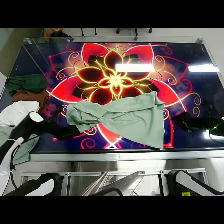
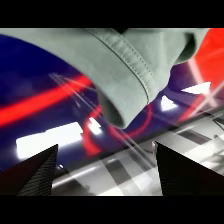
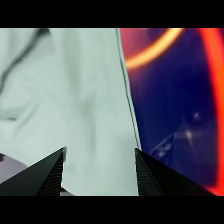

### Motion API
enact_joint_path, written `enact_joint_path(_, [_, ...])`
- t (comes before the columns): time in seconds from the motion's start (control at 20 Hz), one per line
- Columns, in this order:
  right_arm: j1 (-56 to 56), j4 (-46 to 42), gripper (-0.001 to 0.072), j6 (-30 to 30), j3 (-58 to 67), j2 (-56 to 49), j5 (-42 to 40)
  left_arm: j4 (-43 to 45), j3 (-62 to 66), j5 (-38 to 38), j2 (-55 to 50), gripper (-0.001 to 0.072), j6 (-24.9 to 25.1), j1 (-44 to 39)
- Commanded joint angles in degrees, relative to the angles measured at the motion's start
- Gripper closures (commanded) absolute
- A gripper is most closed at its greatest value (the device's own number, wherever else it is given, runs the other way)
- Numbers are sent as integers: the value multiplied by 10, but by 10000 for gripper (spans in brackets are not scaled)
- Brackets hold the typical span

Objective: Fold the shirts.

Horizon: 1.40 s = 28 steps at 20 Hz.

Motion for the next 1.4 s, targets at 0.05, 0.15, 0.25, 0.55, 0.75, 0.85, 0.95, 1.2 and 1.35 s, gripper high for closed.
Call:
enact_joint_path(0.05, [-3,-8,208,2,-89,13,-21,-25,-30,151,-4,48,0,-93])
enact_joint_path(0.15, [7,-5,208,1,-99,13,-21,-15,9,159,-26,48,0,-103])
enact_joint_path(0.25, [36,-5,208,-1,-100,13,-21,-15,52,146,-47,48,0,-96])
enact_joint_path(0.55, [146,-6,212,0,-100,-43,-40,-16,115,101,-93,298,5,-89])
enact_joint_path(0.75, [169,-1,428,-7,-98,-56,-38,-16,141,56,-100,686,29,-79])
enact_joint_path(0.85, [169,14,429,-7,-96,-51,-35,-17,158,36,-100,687,28,-68])
enact_joint_path(0.95, [169,23,508,-7,-93,-39,-35,-17,170,15,-100,688,29,-58])
enact_joint_path(1.2, [140,14,305,5,-70,10,-16,-15,173,-23,-95,688,30,-30])
enact_joint_path(1.35, [67,-48,202,47,-64,35,-16,-16,173,-38,-95,687,31,-8])
